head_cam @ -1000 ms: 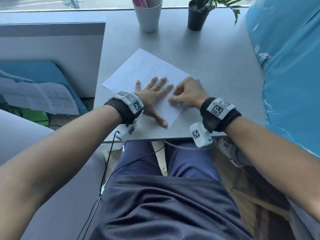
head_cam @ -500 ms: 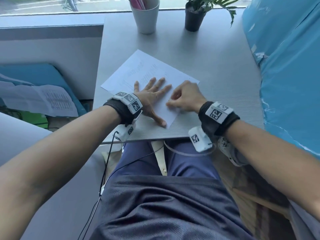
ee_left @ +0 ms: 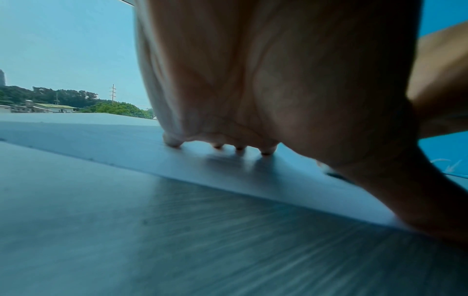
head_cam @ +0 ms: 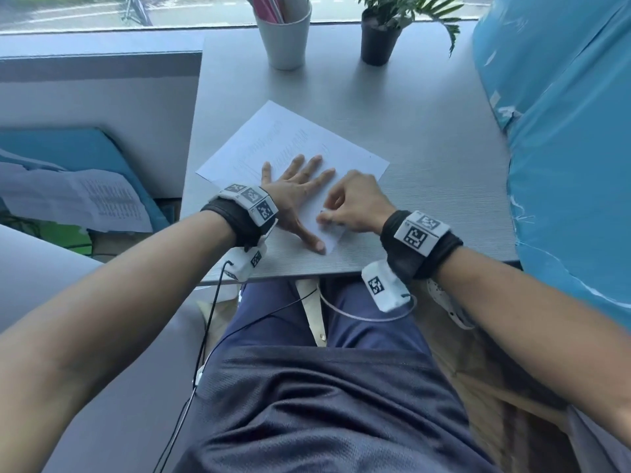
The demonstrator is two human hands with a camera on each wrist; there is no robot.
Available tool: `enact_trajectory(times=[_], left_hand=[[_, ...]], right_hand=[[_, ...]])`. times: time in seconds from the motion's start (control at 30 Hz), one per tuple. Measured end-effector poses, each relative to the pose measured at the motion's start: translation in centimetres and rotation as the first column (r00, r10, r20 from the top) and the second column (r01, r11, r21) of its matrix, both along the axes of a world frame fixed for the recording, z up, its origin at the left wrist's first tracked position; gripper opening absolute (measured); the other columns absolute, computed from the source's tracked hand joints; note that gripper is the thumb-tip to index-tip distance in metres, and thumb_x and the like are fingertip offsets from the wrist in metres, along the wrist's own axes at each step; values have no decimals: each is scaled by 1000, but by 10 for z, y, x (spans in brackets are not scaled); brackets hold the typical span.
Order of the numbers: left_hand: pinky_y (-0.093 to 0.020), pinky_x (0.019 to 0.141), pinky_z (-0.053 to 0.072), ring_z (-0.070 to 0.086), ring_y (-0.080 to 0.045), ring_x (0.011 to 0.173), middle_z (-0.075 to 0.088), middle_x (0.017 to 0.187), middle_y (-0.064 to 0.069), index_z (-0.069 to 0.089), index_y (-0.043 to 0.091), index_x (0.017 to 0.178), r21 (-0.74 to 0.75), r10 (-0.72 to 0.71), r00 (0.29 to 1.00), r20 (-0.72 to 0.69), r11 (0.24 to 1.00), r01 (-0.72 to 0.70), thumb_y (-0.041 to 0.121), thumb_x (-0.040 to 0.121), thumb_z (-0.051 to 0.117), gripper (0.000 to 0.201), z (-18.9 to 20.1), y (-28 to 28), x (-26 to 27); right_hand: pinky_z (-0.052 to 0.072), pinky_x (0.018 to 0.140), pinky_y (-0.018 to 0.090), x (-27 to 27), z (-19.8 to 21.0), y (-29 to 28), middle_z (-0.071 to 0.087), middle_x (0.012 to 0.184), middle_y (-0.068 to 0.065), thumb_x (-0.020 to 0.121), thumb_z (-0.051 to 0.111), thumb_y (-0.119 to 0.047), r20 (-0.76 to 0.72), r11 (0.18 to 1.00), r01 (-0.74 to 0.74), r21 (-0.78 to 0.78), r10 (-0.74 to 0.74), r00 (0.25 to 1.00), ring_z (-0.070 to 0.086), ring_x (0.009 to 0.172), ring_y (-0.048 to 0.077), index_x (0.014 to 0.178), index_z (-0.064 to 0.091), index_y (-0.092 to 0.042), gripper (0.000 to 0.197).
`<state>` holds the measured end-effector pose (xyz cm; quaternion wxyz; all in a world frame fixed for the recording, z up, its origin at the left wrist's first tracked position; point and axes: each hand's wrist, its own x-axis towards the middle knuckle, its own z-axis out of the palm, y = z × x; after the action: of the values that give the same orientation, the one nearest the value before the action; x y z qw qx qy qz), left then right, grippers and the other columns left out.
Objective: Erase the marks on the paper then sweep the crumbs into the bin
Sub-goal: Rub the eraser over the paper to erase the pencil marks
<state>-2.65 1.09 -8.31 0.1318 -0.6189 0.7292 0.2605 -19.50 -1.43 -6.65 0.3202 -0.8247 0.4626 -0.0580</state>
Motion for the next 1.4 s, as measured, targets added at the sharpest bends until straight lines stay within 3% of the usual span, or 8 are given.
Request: enact_trajectory(times=[0.2, 0.43, 0.53, 0.7, 0.83, 0.9, 1.03, 1.4], left_hand=[[-75, 109, 2, -20, -19, 150, -26, 161, 9, -15, 39, 154, -31, 114, 991, 68, 993, -112, 95, 50, 58, 139, 8, 2, 1], [-68, 114, 12, 9, -30, 150, 5, 165, -6, 10, 38, 157, -85, 93, 985, 146, 993, -81, 79, 63, 68, 118, 24, 3, 16], [-62, 114, 18, 37, -31, 134, 40, 143, -12, 34, 36, 150, -202, 58, 971, 231, 979, -10, 80, 68, 63, 97, 30, -2, 15], [-50, 104, 33, 50, -28, 116, 53, 117, -8, 58, 17, 121, -283, 100, 952, 290, 959, -14, 77, 73, 62, 76, 30, -14, 9], [-45, 105, 38, 44, -29, 126, 45, 138, -8, 48, 17, 131, -270, 16, 1000, -23, 963, -22, 61, 69, 78, 81, 19, -17, 10], [-51, 117, 22, 23, -25, 146, 24, 159, -3, 33, 30, 149, -176, -56, 986, -154, 984, 28, 57, 68, 82, 98, 13, -17, 11], [-61, 117, -4, -11, -18, 152, -7, 166, 3, 6, 37, 157, -52, -42, 993, -113, 998, 37, 65, 64, 80, 122, 6, -21, 11], [-62, 115, -13, -21, -14, 149, -19, 164, 7, -3, 40, 156, -26, -51, 995, -88, 998, 49, 77, 49, 79, 140, 2, -21, 10]], right_hand=[[55, 71, 23, -8, 7, -43, 70, 71, -2, 68, 83, -25, 6, 983, 146, -113, -146, 989, 66, 73, 11, 75, 77, -13, 15], [42, 57, 12, -5, 2, -41, 63, 63, -8, 70, 84, -25, -11, 999, 12, -41, -12, 1000, 55, 60, -2, 78, 78, -14, 15], [54, 66, 20, -5, 6, -54, 68, 69, -2, 72, 82, -23, 3, 990, 82, -111, -82, 997, 61, 65, 6, 79, 78, -13, 13], [58, 74, 31, -7, 9, -59, 70, 73, 3, 70, 85, -20, 17, 982, 118, -149, -117, 993, 68, 73, 18, 78, 77, -10, 16], [54, 70, 22, -11, -1, -59, 70, 73, 0, 70, 84, -24, 25, 984, 156, -88, -154, 988, 65, 72, 11, 76, 78, -14, 14], [49, 64, 17, -12, -2, -62, 70, 71, -2, 70, 84, -25, 29, 986, 145, -79, -143, 989, 65, 71, 10, 76, 78, -13, 15], [50, 62, 17, -11, 4, -73, 69, 70, -1, 69, 83, -25, 59, 974, 200, -104, -195, 979, 64, 67, 9, 77, 78, -10, 18], [48, 61, 20, -4, 3, -64, 72, 75, 2, 75, 79, -26, 42, 989, 122, -86, -119, 992, 63, 68, 11, 76, 76, -11, 15]])
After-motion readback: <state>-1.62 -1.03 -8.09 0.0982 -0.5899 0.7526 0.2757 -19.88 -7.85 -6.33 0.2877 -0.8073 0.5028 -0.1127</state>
